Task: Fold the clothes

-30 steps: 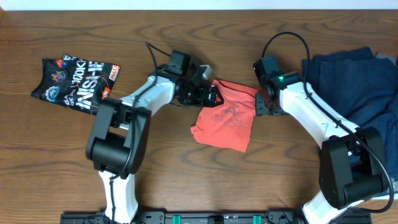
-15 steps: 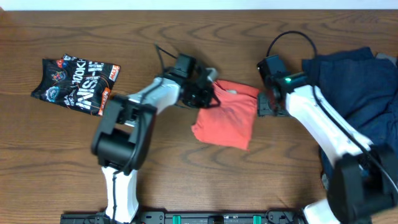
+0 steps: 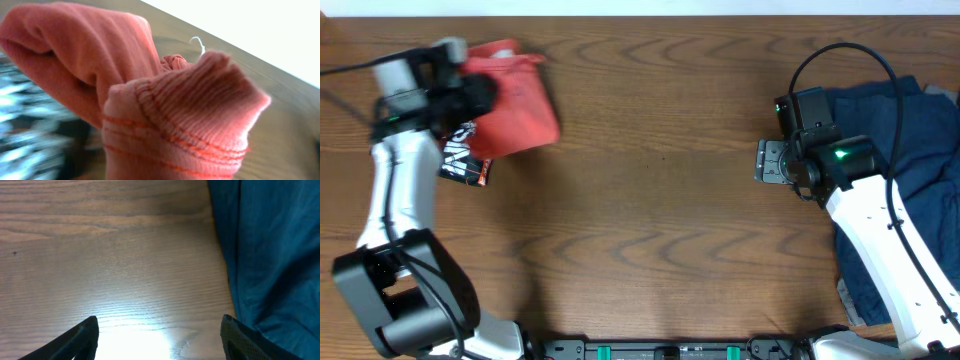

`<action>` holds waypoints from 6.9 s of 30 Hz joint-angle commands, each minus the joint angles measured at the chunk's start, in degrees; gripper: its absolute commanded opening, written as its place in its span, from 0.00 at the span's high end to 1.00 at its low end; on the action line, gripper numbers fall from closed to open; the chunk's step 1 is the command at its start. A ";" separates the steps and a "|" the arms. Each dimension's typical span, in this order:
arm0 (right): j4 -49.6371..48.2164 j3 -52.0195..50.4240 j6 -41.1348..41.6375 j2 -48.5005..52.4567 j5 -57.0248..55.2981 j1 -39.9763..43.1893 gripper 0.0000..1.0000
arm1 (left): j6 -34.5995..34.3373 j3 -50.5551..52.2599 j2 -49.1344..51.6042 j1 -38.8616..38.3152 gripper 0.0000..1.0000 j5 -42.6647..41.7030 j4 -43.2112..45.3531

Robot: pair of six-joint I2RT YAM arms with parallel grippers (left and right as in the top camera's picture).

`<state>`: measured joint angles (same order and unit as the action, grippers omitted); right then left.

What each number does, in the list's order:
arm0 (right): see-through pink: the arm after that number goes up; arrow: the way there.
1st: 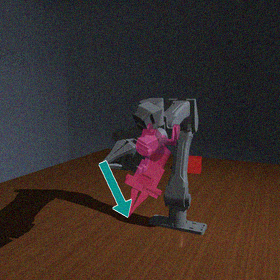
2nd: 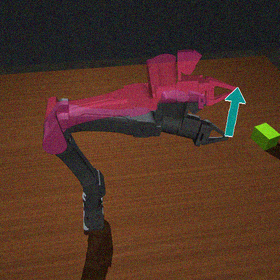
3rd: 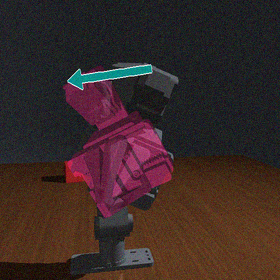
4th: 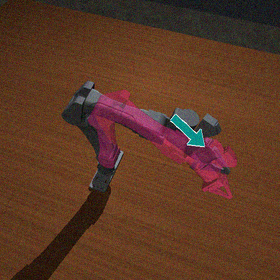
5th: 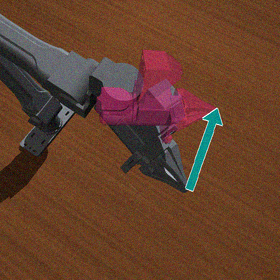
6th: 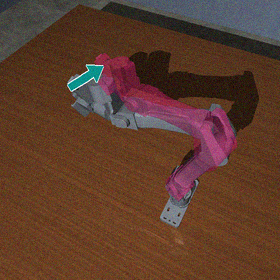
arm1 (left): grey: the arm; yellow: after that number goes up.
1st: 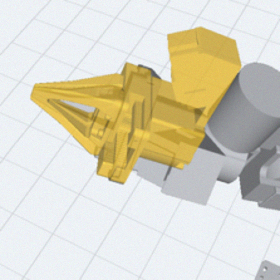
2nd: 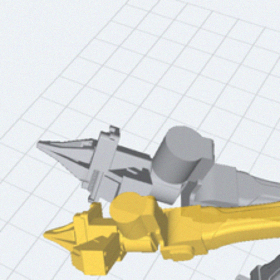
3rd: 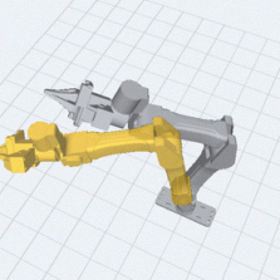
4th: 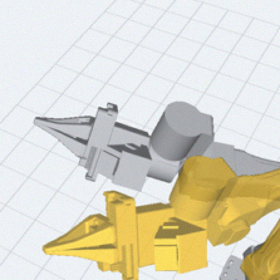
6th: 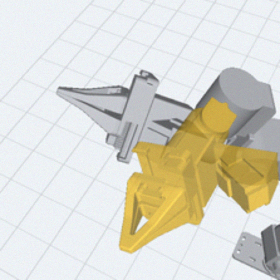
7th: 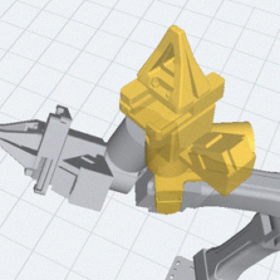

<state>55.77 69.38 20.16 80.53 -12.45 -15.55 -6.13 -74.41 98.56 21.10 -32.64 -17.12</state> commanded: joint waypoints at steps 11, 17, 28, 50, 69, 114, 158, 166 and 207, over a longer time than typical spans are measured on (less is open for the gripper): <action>0.44 0.68 0.39 -0.39 2.40 0.26 0.24 | -9.92 0.57 0.66 16.61 0.02 4.50 -0.26; 0.63 0.68 0.37 -0.39 2.40 0.26 0.23 | -10.93 0.57 -0.31 13.55 0.02 -2.95 2.36; -8.26 0.68 -4.90 1.38 10.91 1.11 0.08 | -0.92 0.57 -1.46 -13.29 0.02 4.48 -5.81; 10.14 -4.96 -6.23 -14.25 20.11 15.41 0.01 | -0.46 10.36 -27.39 -25.09 0.02 17.77 -51.15; -5.33 -31.08 -0.48 -58.27 7.08 12.15 0.01 | -2.69 30.40 -93.79 -25.09 0.02 24.92 -33.38; -51.74 -69.07 -18.53 -80.26 16.35 12.11 0.01 | -2.69 30.42 -94.71 -25.09 0.02 24.92 -33.40; -51.74 -69.07 -18.53 -80.26 16.13 12.11 0.01 | -0.96 40.46 -98.23 -24.98 0.02 34.10 -32.70; -51.74 -69.07 -18.53 -80.26 16.13 12.11 0.01 | -0.90 56.72 -98.44 -24.98 0.02 38.34 -15.37; -51.74 -69.07 -18.53 -80.26 16.13 12.11 0.01 | 8.02 74.18 -98.33 -24.94 0.02 39.32 13.55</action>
<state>3.81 0.40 2.31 0.67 3.22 -2.98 1.37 -1.54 0.58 -4.16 6.37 -1.61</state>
